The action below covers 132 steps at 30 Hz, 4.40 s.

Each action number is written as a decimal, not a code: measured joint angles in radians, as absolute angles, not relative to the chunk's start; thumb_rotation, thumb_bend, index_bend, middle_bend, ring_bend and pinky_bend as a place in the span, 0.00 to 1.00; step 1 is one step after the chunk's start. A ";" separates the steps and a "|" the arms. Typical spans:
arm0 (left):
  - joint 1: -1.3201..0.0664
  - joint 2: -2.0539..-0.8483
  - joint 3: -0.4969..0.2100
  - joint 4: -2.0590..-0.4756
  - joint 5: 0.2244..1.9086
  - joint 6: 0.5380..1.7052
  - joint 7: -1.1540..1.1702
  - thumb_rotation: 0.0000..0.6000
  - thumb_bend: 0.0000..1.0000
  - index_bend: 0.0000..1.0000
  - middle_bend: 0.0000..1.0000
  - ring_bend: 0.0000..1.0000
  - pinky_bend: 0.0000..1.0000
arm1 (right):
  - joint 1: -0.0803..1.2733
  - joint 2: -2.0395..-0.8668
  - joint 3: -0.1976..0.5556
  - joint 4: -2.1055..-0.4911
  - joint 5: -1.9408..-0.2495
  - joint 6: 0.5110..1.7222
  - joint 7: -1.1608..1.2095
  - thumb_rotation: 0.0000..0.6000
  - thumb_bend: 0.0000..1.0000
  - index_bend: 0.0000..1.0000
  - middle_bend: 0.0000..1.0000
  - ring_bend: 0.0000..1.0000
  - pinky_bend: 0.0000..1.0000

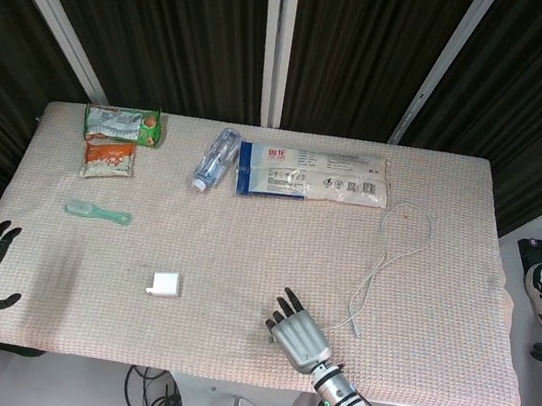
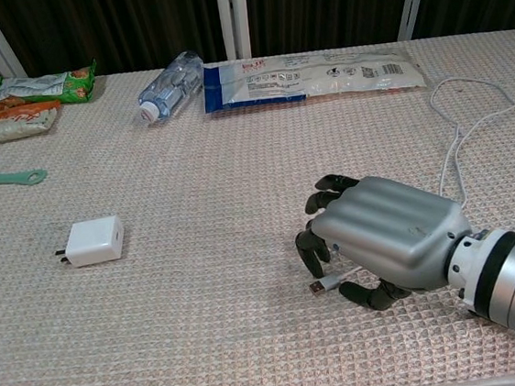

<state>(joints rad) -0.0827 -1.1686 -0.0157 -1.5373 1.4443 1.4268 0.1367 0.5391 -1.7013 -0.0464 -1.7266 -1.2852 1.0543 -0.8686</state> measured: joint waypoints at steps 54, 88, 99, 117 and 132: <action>-0.419 -1.209 -0.086 -1.621 1.462 1.029 0.257 1.00 0.04 0.16 0.09 0.00 0.00 | 0.562 -1.551 0.151 -1.693 -1.319 1.134 -0.565 1.00 0.38 0.60 0.52 0.27 0.08; -0.533 -1.501 -0.108 -1.607 1.124 0.997 0.487 1.00 0.10 0.21 0.18 0.04 0.00 | 0.616 -1.438 0.171 -1.739 -1.246 1.136 -0.589 1.00 0.38 0.60 0.52 0.27 0.08; -0.555 -1.480 -0.082 -1.592 1.172 0.954 0.386 1.00 0.15 0.32 0.24 0.07 0.00 | 0.617 -1.446 0.158 -1.719 -1.251 1.137 -0.563 1.00 0.38 0.60 0.52 0.27 0.08; -0.585 -1.473 -0.058 -1.578 1.189 0.919 0.332 1.00 0.23 0.35 0.29 0.08 0.00 | 0.613 -1.459 0.146 -1.701 -1.254 1.145 -0.542 1.00 0.38 0.61 0.52 0.27 0.08; -0.583 -1.486 -0.078 -1.588 1.173 0.977 0.333 1.00 0.25 0.47 0.44 0.22 0.01 | 0.616 -1.461 0.144 -1.712 -1.255 1.146 -0.544 1.00 0.38 0.62 0.52 0.27 0.09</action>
